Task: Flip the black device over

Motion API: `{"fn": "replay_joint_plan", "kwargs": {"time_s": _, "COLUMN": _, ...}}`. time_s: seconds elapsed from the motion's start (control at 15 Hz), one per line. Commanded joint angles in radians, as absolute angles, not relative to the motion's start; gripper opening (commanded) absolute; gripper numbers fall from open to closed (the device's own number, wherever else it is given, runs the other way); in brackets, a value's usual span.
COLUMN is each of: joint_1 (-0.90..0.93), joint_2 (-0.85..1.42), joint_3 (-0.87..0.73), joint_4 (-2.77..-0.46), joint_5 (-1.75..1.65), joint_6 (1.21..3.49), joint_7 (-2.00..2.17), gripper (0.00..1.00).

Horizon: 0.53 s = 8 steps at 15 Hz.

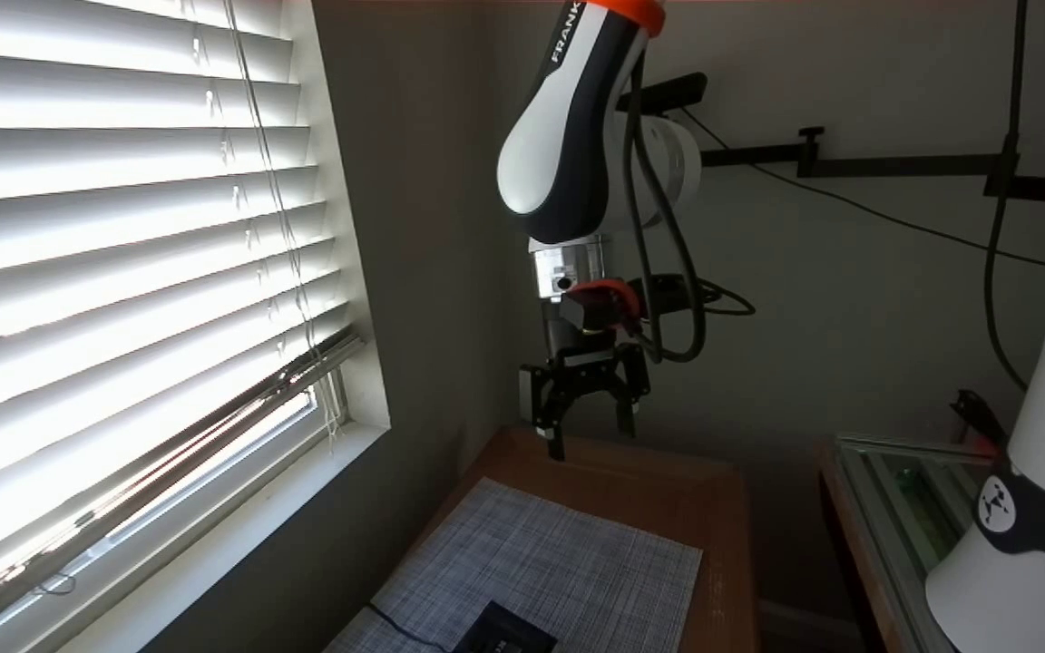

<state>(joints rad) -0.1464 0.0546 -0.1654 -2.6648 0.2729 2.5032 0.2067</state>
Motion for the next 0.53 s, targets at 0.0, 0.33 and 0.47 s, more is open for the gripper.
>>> {"fn": "replay_joint_plan", "kwargs": {"time_s": 0.0, "joint_1": -0.156, "joint_2": 0.089, "joint_3": -0.15, "joint_4": -2.649, "joint_5": 0.417, "joint_6": 2.488, "joint_7": 0.143, "gripper": 1.0}}
{"fn": "replay_joint_plan", "kwargs": {"time_s": 0.33, "joint_1": -0.166, "joint_2": 0.168, "joint_3": -0.116, "joint_4": -2.641, "joint_5": 0.698, "joint_6": 2.491, "joint_7": 0.017, "gripper": 1.0}}
{"fn": "replay_joint_plan", "kwargs": {"time_s": 0.47, "joint_1": -0.177, "joint_2": 0.211, "joint_3": -0.104, "joint_4": -2.63, "joint_5": 0.812, "joint_6": 2.474, "joint_7": -0.04, "gripper": 1.0}}
